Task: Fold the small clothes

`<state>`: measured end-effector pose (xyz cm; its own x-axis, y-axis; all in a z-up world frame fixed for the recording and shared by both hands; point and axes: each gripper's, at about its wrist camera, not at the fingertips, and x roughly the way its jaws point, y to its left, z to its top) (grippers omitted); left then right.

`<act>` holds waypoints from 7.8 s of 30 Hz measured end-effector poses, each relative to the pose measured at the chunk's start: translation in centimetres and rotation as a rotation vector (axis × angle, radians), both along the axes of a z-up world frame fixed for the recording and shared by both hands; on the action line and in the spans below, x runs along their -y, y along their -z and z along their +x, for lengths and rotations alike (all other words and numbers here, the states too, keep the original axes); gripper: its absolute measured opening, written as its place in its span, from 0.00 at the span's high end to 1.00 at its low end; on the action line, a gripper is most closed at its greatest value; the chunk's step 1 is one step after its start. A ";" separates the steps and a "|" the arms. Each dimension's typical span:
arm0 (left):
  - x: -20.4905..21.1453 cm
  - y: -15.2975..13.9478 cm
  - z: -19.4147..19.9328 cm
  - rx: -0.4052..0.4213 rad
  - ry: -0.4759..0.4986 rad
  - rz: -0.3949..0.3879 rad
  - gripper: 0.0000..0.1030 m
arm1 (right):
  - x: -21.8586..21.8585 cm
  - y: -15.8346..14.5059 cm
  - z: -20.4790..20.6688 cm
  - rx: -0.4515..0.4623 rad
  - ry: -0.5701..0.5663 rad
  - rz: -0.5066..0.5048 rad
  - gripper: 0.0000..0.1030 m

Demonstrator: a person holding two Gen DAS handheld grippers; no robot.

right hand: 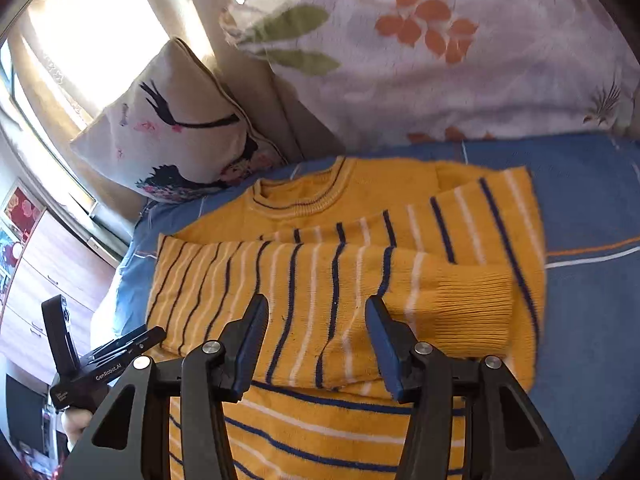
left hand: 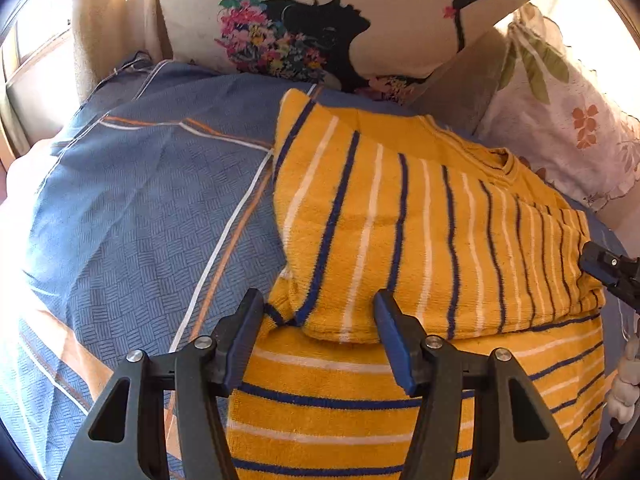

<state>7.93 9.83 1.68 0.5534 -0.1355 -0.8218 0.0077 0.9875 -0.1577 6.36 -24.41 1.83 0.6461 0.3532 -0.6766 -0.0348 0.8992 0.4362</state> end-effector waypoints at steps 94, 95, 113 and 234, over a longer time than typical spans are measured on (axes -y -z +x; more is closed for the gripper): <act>0.3 -7.1 0.3 0.104 0.136 -0.385 0.91 | -3.1 -7.5 -10.2 0.183 -0.115 0.114 0.89; 0.8 -6.2 2.1 0.086 0.120 -0.366 0.91 | -2.8 -7.0 -8.0 0.156 -0.089 0.102 0.89; -1.8 -3.7 6.1 0.053 0.069 -0.339 0.60 | 6.8 -2.0 1.3 0.016 0.168 0.169 0.42; 13.6 -2.7 -5.0 -0.040 0.392 -0.273 0.45 | 13.3 -2.0 -2.7 -0.129 0.209 -0.162 0.57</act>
